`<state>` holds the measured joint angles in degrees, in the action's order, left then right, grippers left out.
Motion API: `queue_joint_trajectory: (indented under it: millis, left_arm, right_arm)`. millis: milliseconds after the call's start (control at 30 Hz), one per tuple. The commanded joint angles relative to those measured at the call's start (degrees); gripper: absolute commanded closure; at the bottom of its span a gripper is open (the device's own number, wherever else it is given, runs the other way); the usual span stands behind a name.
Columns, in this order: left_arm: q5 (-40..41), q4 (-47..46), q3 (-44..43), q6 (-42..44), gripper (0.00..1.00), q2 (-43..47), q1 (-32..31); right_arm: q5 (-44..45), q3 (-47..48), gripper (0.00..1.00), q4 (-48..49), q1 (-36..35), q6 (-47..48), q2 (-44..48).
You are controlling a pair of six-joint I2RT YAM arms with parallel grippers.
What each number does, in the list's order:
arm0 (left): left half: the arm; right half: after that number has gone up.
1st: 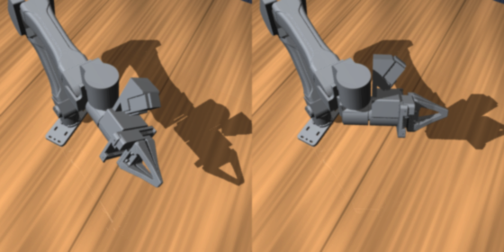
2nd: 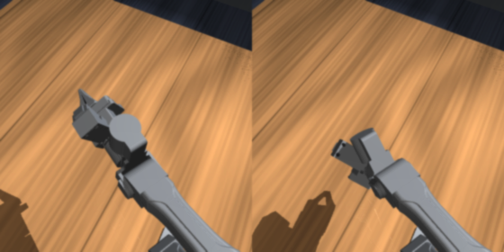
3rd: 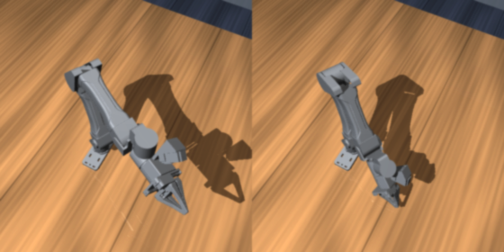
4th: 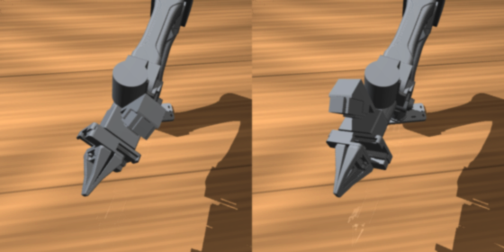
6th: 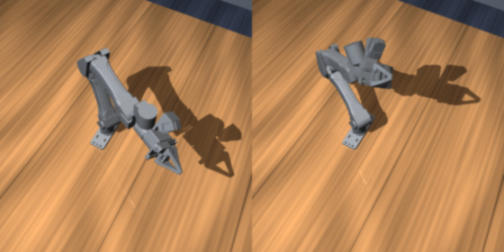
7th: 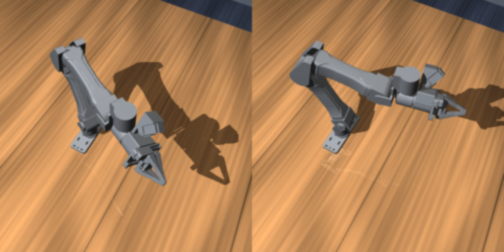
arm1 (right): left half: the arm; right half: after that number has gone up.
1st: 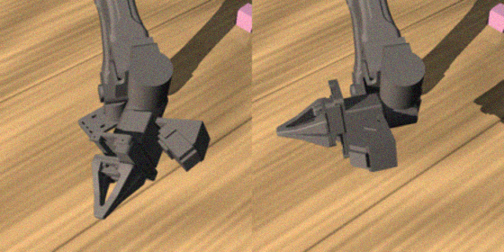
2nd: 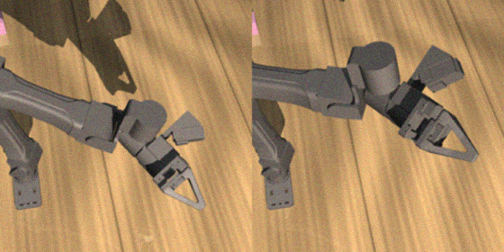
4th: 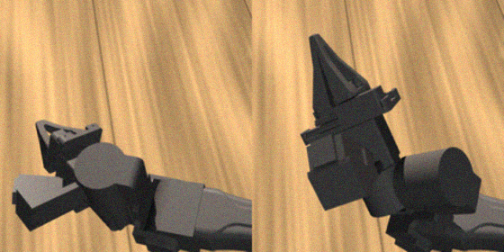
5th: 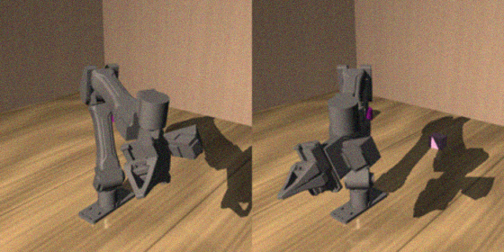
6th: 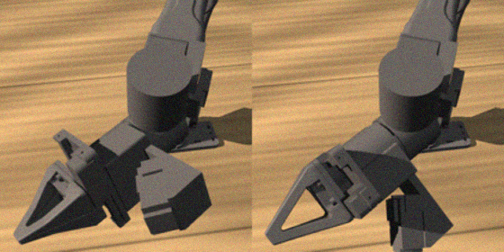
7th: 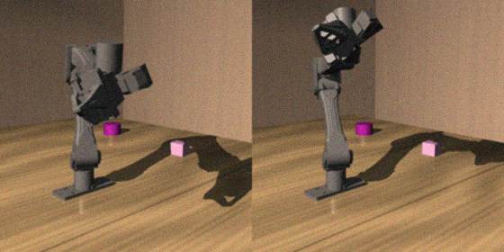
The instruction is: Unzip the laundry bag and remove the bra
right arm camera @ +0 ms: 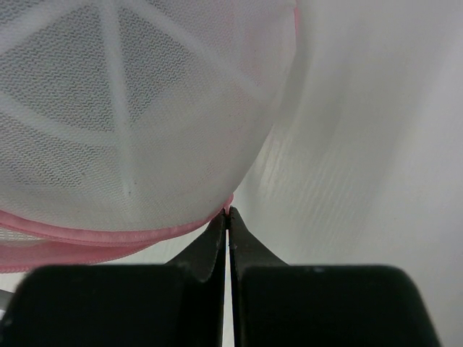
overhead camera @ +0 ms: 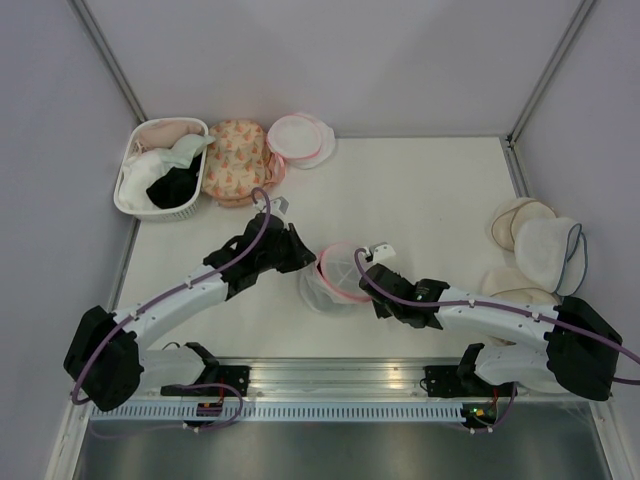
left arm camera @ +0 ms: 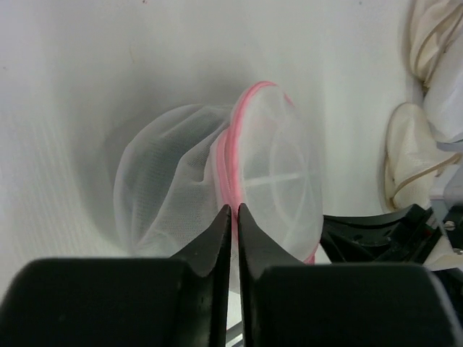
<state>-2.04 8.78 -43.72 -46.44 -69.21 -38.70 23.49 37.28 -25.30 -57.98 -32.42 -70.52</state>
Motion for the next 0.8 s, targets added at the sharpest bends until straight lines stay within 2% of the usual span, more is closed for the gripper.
queue_joint_trajectory:
  millis: [0, 33, 67, 200, 300, 367, 467, 500, 567, 767]
  left_arm:
    - [0.99, 6.33, -2.94, 5.21, 0.88, -1.36, -0.33]
    - [0.64, 6.6, -2.86, 5.74, 0.85, -1.71, -0.33]
    - [-0.58, 6.61, -2.68, 5.83, 0.77, -1.98, -0.33]
    - [-1.03, 4.85, -1.98, 5.65, 0.63, -0.59, -0.94]
    - [-1.64, 3.88, -2.24, 6.09, 0.6, 0.3, -1.2]
    - [-2.44, 4.14, -2.85, 7.32, 0.62, -0.39, -1.38]
    - [-4.19, 6.24, -4.35, 8.73, 0.72, -4.16, -1.99]
    - [-4.02, 7.99, -5.48, 8.99, 0.83, -5.4, -2.34]
    - [-2.54, 9.41, -6.19, 9.87, 0.97, -8.48, -4.19]
    - [1.78, 10.65, -4.88, 9.08, 0.98, -8.76, -5.95]
  right_arm:
    - [1.13, 0.95, 1.0, -0.1, -0.03, -0.45, 0.39]
    - [1.12, 0.96, 1.0, -0.01, -0.03, -0.45, 0.21]
    - [1.04, 0.96, 1.0, 0.07, -0.03, -0.45, 0.12]
    - [0.6, 0.96, 1.0, 0.25, 0.05, -0.53, -0.23]
    - [0.6, 0.87, 1.0, 0.25, -0.03, -0.36, -0.23]
    - [0.77, 0.96, 0.99, 0.16, 0.05, -0.45, -0.14]
    - [0.77, 1.13, 1.0, 0.16, -0.03, -0.44, -0.14]
    - [0.86, 1.22, 0.99, 0.16, 0.05, -0.45, -0.23]
    - [1.3, 1.39, 0.99, -0.36, -0.03, -0.79, -0.58]
    - [10.68, 3.41, 1.0, -7.63, 0.06, -6.06, -0.93]
